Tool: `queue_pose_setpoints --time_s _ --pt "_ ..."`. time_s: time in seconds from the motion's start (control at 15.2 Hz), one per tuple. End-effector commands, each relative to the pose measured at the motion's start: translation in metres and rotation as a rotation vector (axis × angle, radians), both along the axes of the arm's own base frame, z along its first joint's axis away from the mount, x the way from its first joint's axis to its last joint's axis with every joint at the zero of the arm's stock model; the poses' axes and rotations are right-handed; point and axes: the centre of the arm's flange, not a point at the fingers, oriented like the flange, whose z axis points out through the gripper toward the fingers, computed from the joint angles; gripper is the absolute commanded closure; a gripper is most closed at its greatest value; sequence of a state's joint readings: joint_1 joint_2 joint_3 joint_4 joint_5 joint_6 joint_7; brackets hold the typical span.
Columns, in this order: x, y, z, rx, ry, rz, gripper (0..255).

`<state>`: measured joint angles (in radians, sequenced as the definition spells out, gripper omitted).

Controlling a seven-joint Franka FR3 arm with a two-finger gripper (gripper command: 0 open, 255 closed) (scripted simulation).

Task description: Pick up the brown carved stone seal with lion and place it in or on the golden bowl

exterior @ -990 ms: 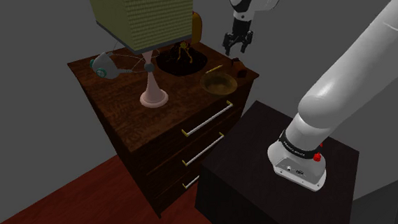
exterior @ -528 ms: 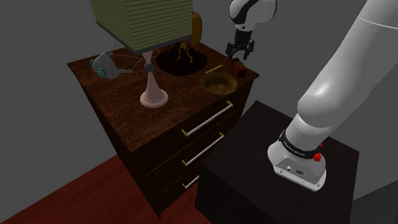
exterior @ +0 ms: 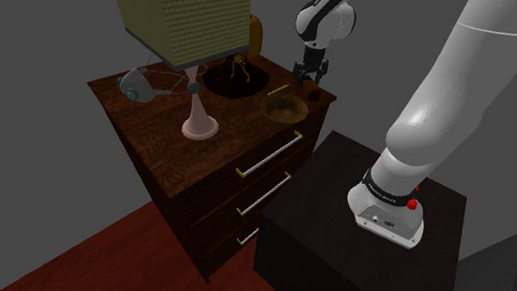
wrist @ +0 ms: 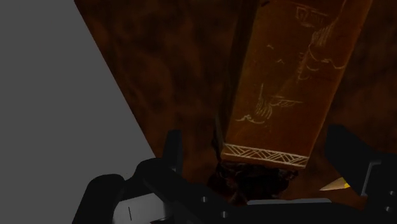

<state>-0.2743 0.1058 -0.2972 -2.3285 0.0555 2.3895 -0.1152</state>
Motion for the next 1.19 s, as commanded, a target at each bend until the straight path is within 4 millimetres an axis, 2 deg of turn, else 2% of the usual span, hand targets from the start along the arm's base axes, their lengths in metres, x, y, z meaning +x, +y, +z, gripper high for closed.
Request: queue_pose_setpoints --time_s 0.0,0.2,0.26,0.86,1.12 --pt "0.0 0.0 0.0 0.0 0.0 0.0 0" --pt "0.0 0.0 0.0 0.0 0.0 0.0 0" --pt "0.0 0.0 0.0 0.0 0.0 0.0 255" --pt "0.0 0.0 0.0 0.0 0.0 0.0 255" --pt "0.0 0.0 0.021 0.0 0.0 0.0 255"
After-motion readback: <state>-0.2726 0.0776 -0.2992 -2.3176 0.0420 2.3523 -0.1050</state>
